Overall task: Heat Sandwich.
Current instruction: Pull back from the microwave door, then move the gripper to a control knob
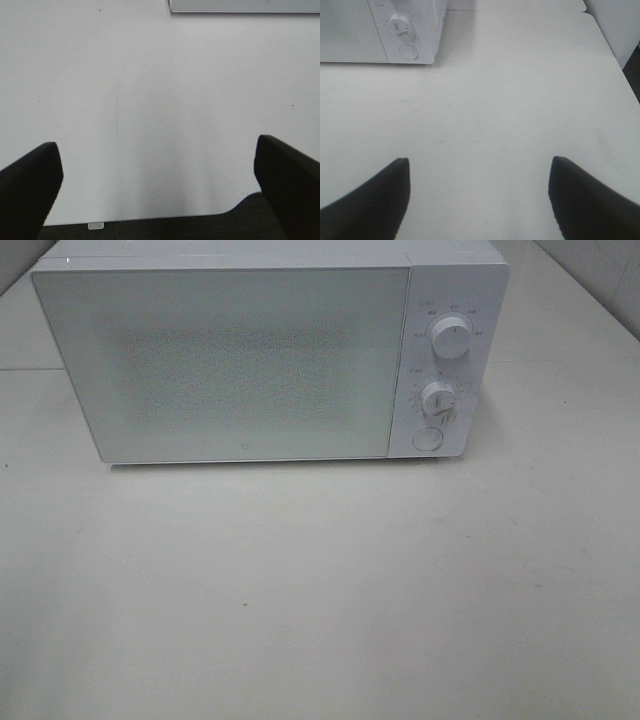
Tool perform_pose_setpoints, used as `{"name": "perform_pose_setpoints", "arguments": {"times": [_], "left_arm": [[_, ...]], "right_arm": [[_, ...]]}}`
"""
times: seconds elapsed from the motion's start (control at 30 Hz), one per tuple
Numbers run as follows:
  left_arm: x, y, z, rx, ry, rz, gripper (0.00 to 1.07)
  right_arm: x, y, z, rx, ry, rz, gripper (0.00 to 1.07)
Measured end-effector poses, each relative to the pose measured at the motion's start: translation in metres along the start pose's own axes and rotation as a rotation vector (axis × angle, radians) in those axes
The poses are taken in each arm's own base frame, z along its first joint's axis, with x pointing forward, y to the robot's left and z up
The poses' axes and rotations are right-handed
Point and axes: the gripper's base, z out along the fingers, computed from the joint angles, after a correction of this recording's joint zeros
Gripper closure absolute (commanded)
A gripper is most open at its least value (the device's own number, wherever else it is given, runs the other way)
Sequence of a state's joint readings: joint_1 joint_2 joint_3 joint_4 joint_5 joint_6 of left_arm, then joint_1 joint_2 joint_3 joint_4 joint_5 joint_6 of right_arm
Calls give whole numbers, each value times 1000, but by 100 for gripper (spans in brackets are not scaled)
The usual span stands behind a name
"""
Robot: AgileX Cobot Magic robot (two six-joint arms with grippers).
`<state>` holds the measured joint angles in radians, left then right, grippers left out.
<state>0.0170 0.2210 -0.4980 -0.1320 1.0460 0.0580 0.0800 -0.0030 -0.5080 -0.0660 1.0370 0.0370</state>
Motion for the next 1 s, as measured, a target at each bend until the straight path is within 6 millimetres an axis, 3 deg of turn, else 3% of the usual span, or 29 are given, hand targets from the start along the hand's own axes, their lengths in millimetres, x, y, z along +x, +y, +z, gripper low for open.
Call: {"name": "perform_pose_setpoints", "arguments": {"times": [0.37,1.0], "left_arm": [[19,-3,-29,3,-230,24,7],[19,-3,-28,3,-229,24,7]], "right_arm": [[0,0,0,0,0,0,34],[0,0,0,0,0,0,34]]}}
